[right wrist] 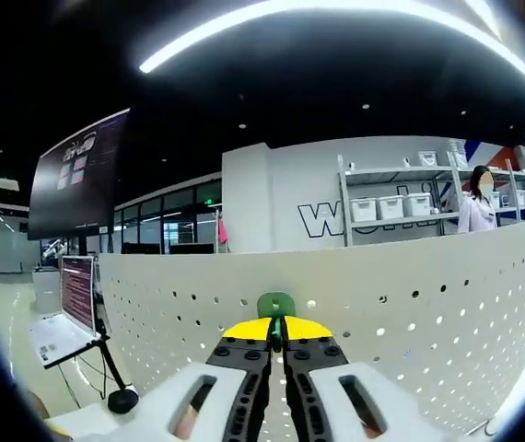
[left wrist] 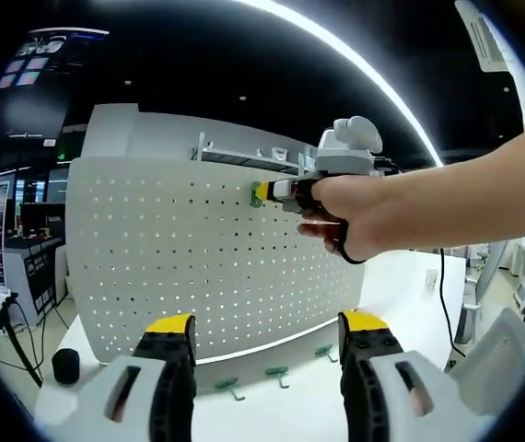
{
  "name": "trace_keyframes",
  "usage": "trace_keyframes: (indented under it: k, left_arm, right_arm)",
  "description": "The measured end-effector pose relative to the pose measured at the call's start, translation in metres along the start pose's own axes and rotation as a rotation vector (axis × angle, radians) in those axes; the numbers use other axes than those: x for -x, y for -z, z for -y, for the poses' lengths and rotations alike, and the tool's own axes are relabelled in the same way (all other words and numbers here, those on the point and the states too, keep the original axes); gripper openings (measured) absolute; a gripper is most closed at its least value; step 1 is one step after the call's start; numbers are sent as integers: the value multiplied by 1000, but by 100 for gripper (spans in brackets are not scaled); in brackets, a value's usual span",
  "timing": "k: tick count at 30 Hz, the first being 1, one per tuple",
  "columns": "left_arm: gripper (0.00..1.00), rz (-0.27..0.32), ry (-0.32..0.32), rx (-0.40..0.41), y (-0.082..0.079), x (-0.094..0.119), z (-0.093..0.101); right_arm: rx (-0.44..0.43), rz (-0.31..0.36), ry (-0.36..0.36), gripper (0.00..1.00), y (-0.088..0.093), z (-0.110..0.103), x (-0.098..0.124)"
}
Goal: Insert the hook assembly into the mounting plate slot until the hook locks in place.
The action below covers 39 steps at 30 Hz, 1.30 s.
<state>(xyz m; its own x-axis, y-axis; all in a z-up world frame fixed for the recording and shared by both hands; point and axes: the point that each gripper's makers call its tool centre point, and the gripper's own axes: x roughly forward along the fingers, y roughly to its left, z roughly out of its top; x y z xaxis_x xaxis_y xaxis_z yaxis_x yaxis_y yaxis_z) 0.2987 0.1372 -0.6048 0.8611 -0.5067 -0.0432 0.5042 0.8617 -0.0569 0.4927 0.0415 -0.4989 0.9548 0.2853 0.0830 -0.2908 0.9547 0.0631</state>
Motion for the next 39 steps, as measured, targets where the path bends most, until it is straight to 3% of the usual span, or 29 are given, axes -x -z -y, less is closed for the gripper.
trace_keyframes:
  k: [15, 19, 20, 23, 25, 28, 39]
  left_arm:
    - [63, -17, 8, 0, 4, 2, -1]
    - [64, -19, 2, 13, 5, 3, -2]
    - [64, -14, -5, 19, 4, 3, -3]
    - [65, -5, -1, 32, 0, 2, -3]
    - [65, -8, 8, 25, -2, 2, -2]
    - [64, -5, 15, 19, -4, 3, -3]
    - [63, -4, 18, 16, -1, 2, -1]
  right_arm:
    - [-17, -12, 13, 2, 3, 0, -8]
    - [-25, -17, 41, 2, 4, -1, -9]
    - [8, -32, 54, 2, 4, -1, -9]
    - [-61, -14, 97, 2, 4, 1, -9]
    - [-22, -21, 110, 2, 4, -1, -10]
    - [-41, -25, 138, 2, 6, -1, -12]
    - [-8, -38, 123, 4, 7, -1, -11]
